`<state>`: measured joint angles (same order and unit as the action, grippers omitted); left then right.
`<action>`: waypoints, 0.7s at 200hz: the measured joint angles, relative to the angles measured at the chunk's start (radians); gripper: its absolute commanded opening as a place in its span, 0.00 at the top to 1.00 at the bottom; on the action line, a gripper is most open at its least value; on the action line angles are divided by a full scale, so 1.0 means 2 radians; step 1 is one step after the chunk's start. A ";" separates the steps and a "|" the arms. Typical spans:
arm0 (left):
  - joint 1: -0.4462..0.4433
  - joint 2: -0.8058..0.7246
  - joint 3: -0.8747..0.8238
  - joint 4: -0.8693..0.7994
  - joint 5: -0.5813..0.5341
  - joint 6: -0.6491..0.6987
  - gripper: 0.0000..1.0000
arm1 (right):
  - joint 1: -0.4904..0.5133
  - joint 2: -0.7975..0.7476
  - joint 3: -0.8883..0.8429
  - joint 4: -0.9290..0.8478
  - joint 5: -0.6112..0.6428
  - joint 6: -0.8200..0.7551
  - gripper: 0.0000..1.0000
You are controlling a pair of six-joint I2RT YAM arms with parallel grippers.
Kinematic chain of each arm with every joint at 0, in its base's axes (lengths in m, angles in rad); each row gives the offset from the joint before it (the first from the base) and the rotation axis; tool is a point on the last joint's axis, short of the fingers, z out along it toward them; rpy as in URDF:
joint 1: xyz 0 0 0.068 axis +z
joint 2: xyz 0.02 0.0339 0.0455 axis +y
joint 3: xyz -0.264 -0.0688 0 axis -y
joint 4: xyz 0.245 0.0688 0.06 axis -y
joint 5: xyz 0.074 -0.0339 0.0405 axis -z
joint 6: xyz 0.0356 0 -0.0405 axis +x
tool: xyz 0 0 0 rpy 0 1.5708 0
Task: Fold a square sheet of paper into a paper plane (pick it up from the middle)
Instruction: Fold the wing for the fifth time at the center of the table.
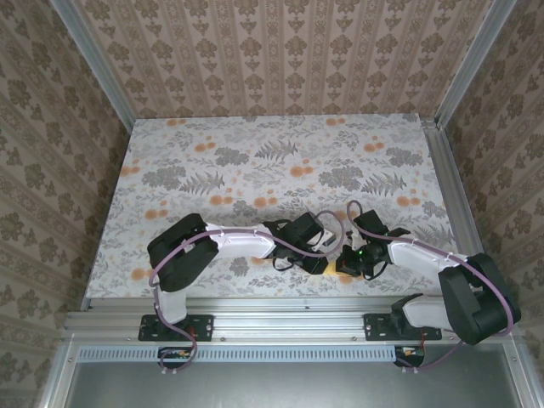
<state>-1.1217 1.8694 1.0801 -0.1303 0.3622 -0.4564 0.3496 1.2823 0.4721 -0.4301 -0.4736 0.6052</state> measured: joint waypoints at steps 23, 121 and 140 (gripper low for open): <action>0.002 0.000 -0.005 0.007 0.007 -0.002 0.84 | 0.000 0.000 0.000 0.000 0.000 0.000 1.00; 0.002 0.009 -0.013 0.013 0.002 0.010 0.84 | 0.002 0.000 0.000 0.000 0.000 0.000 1.00; 0.002 0.011 -0.013 0.013 0.000 0.016 0.85 | 0.002 0.000 0.000 0.000 0.000 0.000 1.00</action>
<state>-1.1187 1.8908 1.0542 -0.1040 0.3622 -0.4236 0.3542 1.2819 0.4721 -0.4301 -0.4732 0.6052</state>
